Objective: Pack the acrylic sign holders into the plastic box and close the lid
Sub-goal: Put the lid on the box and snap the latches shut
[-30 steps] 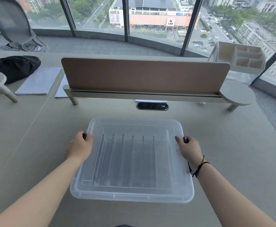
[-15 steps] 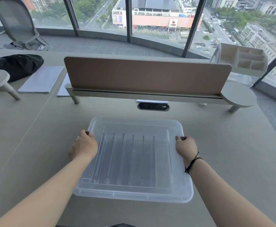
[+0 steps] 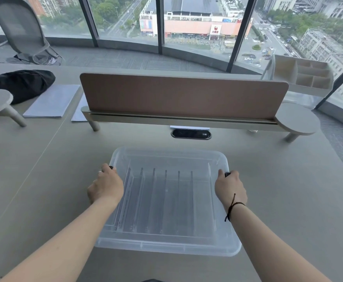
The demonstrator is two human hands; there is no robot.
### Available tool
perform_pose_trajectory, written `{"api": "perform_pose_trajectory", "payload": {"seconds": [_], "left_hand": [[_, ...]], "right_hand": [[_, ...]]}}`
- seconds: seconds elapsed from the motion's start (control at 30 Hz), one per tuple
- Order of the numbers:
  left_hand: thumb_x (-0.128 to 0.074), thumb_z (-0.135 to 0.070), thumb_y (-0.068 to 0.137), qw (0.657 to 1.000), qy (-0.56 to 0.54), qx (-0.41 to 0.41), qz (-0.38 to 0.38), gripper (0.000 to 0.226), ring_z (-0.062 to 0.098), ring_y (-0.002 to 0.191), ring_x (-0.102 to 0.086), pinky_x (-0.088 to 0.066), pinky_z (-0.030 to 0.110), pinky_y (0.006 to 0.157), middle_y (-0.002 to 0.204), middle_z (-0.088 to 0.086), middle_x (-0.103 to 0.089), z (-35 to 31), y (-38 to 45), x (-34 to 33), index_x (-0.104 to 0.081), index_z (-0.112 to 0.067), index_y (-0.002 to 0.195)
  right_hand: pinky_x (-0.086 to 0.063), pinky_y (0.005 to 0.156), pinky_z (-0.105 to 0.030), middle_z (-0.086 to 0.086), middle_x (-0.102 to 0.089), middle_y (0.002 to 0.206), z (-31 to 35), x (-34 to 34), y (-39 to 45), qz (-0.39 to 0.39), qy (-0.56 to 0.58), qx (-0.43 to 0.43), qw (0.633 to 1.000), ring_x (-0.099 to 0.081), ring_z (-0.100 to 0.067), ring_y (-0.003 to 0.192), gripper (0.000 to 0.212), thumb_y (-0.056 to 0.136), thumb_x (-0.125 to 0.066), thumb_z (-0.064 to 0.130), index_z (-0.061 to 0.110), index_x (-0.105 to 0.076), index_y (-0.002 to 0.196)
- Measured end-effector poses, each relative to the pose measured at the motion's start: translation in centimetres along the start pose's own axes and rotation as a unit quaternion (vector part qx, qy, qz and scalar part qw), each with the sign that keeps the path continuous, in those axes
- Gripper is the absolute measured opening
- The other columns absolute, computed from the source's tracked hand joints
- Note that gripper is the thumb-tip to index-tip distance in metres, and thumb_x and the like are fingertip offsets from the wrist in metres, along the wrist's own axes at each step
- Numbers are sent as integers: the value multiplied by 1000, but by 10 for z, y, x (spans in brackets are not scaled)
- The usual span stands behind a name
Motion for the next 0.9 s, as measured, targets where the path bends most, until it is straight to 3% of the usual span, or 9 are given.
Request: {"api": "perform_pose_trajectory", "payload": {"seconds": [0.2,0.37,0.47,0.5,0.57,0.67,0.77,0.83,0.9], "left_hand": [[-21,-30,104,1000,-19,-1,1,34,42,100,-60,-39,43,72,121,20,-57,0,0,0,-40,-6,118],[-23,-49,100,999,-45,-15,17,63,41,119,-51,-43,50,87,139,21,-47,-7,-2,-1,-19,-11,151],[-22,-64,94,998,-29,-48,13,75,39,125,-45,-42,50,92,144,21,-40,-13,-6,-1,-13,-19,153],[-22,-67,92,998,-16,-62,13,78,39,129,-42,-41,50,96,147,22,-36,-14,-7,-2,-13,-21,154],[-19,-73,88,996,18,-88,23,82,40,138,-29,-31,52,108,155,22,-24,-19,-9,-4,-11,-25,155],[-10,-80,84,990,57,-126,40,88,38,148,-4,-8,53,118,162,21,-2,-30,-18,-6,-5,-30,156],[-3,-83,81,972,87,-212,55,89,31,148,18,15,57,114,162,13,17,-47,-32,-14,8,-34,154],[-2,-84,81,958,93,-261,75,87,29,145,28,19,59,113,158,8,28,-56,-38,-22,18,-37,151],[-3,-84,81,949,97,-288,86,86,31,142,34,12,57,117,156,7,33,-61,-40,-26,22,-38,149]], "right_hand": [[-36,71,-38,-2,-51,90,3,1,-2,-4,-34,32,999,-48,-31,82,27,100,-26,42,18,-39,99],[-35,74,-40,-6,-54,100,10,3,4,0,-46,50,998,-47,-33,84,26,100,-24,39,18,-39,100],[-40,84,-44,-12,-50,127,17,-2,4,-14,-80,102,992,-52,-37,107,42,100,-27,43,12,-39,126],[-38,97,-47,-14,-43,141,19,-4,2,-28,-104,134,985,-46,-36,124,53,99,-29,48,12,-32,137],[-18,119,-46,-14,-18,160,24,-13,-8,-47,-158,207,964,-18,-30,147,64,97,-26,57,21,-19,150],[7,121,-46,-2,4,165,35,-34,-30,-14,-211,311,927,4,-19,151,66,95,-19,64,33,-12,153],[9,121,-49,8,9,164,40,-51,-45,38,-239,382,892,12,-16,150,67,93,-13,69,39,-8,153],[9,120,-51,8,11,163,40,-54,-44,52,-269,393,878,16,-16,149,70,93,-8,72,38,-1,154],[10,120,-53,6,16,162,42,-56,-46,60,-299,413,858,20,-17,148,74,91,-4,73,35,5,154]]}}
Point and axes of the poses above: each hand's wrist, its own y-axis towards the middle knuckle, its own x-axis out of the back of the hand, z = x × y, the point moved 4 cm from there along y, towards the middle knuckle
